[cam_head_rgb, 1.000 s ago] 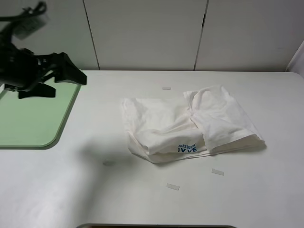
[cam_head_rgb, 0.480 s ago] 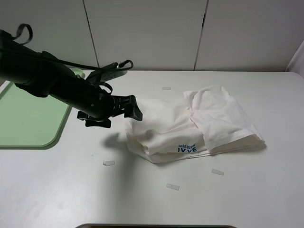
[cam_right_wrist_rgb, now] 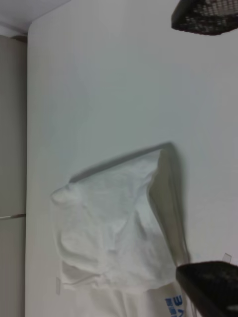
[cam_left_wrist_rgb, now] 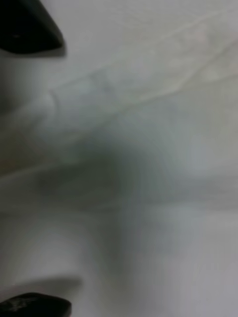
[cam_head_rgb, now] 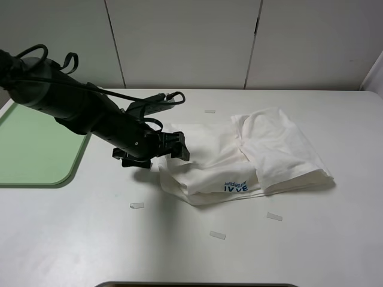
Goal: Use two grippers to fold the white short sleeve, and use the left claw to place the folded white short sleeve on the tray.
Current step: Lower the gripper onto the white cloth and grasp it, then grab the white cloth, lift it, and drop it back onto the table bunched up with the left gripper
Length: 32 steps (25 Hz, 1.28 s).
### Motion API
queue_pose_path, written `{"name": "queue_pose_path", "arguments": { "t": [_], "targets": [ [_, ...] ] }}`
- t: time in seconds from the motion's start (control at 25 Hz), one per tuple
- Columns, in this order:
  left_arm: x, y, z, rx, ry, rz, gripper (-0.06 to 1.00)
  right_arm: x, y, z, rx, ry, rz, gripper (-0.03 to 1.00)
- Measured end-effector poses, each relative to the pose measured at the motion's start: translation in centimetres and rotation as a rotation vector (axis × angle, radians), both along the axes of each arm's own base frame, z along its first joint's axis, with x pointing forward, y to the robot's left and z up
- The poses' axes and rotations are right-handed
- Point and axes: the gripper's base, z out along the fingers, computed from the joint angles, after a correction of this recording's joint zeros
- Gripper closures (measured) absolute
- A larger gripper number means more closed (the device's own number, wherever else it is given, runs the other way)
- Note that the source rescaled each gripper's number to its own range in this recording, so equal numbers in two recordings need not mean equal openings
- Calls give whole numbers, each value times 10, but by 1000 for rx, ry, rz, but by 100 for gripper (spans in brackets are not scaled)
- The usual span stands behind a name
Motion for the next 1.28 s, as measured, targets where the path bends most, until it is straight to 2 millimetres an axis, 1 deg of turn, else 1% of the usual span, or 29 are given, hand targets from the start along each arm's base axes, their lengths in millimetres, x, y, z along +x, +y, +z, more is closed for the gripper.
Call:
{"name": "queue_pose_path", "arguments": {
  "t": [0.16, 0.36, 0.4, 0.44, 0.56, 0.68, 0.72, 0.8, 0.84, 0.88, 0.92, 0.96, 1.0, 1.08, 1.24, 1.28],
  "targets": [
    [1, -8, -3, 4, -8, 0, -2, 0, 0, 0, 0, 0, 0, -3],
    [4, -35, -9, 20, -59, -37, 0, 0, 0, 0, 0, 0, 0, -3],
    [3, -38, -10, 22, -64, -43, 3, 0, 0, 0, 0, 0, 0, -3],
    [3, -38, -10, 22, -64, -43, 3, 0, 0, 0, 0, 0, 0, -3],
    [3, -40, -12, 34, -78, -41, 20, 0, 0, 0, 0, 0, 0, -3],
    [5, -39, -15, 46, -86, -27, 40, 0, 0, 0, 0, 0, 0, -3],
    [5, -39, -16, 48, -84, -25, 44, 0, 0, 0, 0, 0, 0, -3],
    [6, -38, -17, 53, -89, -17, 56, 0, 0, 0, 0, 0, 0, -3],
    [5, -38, -17, 54, -87, -16, 64, 0, 0, 0, 0, 0, 0, -3],
    [6, -37, -18, 61, -93, -9, 71, 0, 0, 0, 0, 0, 0, -3],
    [6, -36, -18, 64, -95, -7, 82, 0, 0, 0, 0, 0, 0, -3],
    [6, -36, -18, 65, -95, -6, 88, 0, 0, 0, 0, 0, 0, -3],
    [6, -36, -18, 65, -95, -6, 91, 0, 0, 0, 0, 0, 0, -3],
    [6, -36, -18, 64, -96, -5, 91, 0, 0, 0, 0, 0, 0, -3],
    [0, -38, -6, 45, -101, -75, 92, 0, 0, 0, 0, 0, 0, -3],
    [0, -38, 0, 40, -117, -97, 92, 0, 0, 0, 0, 0, 0, -3]
  ]
}}
